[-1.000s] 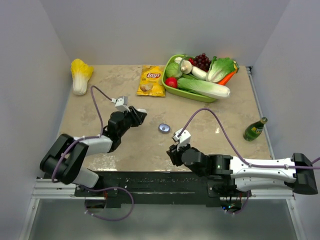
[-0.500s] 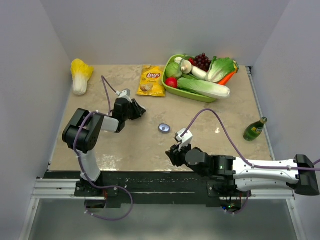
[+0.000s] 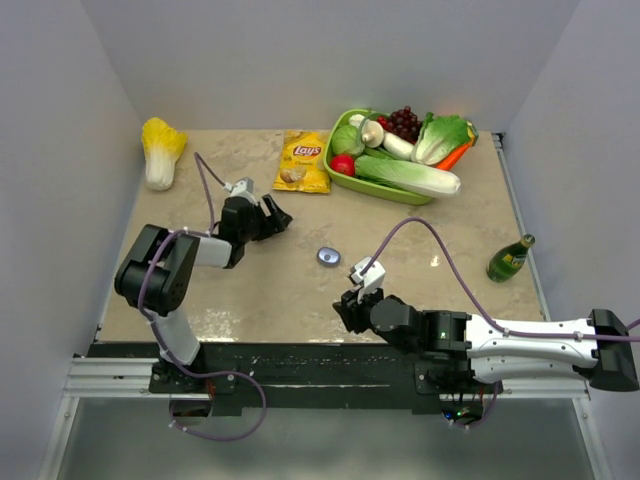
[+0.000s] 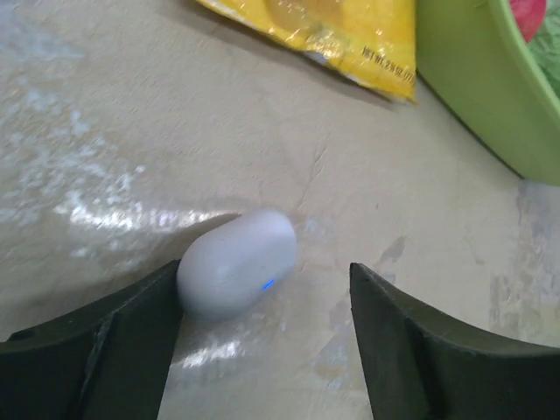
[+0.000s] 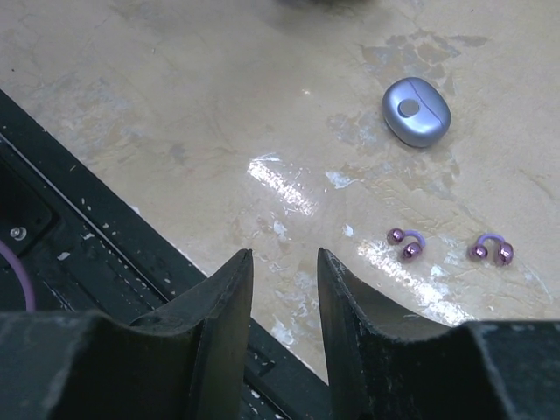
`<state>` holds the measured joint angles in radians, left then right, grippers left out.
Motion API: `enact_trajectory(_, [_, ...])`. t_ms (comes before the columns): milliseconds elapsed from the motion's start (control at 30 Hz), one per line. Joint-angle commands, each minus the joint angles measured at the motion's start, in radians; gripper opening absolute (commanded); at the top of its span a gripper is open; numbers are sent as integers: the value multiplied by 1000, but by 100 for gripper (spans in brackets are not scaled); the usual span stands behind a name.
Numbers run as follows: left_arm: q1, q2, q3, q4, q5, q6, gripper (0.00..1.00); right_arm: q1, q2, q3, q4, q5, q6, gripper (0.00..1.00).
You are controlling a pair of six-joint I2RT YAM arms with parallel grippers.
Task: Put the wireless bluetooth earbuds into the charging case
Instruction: Place the charging case at the center of the board.
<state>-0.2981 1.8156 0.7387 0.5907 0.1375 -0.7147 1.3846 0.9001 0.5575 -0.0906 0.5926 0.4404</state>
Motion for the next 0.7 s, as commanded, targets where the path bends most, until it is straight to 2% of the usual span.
enact_trajectory(0, [37, -80, -88, -133, -65, 4, 80, 1, -26, 31, -4, 44, -15, 39])
enact_trajectory(33, [43, -102, -97, -147, -82, 3, 91, -1, -27, 33, -11, 47, -17, 39])
enact_trajectory(233, [40, -307, -192, -221, -189, -6, 94, -1, -72, 39, -37, 99, -23, 40])
enact_trajectory(333, [40, -371, -194, -301, -207, -46, 99, 1, -98, 29, -18, 154, -17, 41])
enact_trajectory(400, [37, -395, -200, -347, -200, -123, 100, 1, -104, 18, -9, 197, -3, 41])
enact_trajectory(433, [37, -410, -263, -332, -182, -153, 100, 1, -104, 12, 0, 210, 7, 41])
enact_trajectory(500, [34, -493, -396, -49, -72, -218, 100, 1, -99, 1, 9, 237, 26, 44])
enact_trajectory(533, [22, -522, -506, 68, -64, -235, 100, -1, -93, -1, 9, 243, 43, 46])
enact_trajectory(567, [10, -565, -527, 172, -62, -249, 100, 1, -90, -2, 6, 253, 56, 50])
enact_trajectory(600, [-42, -578, -519, 153, -88, -227, 100, 1, -89, -2, -6, 262, 72, 56])
enact_trajectory(633, [-83, -587, -445, 91, -119, -197, 100, -1, -80, -2, -12, 274, 95, 58])
enact_trajectory(667, [-131, -593, -402, -39, -163, -122, 100, 1, -75, -1, -15, 277, 101, 59])
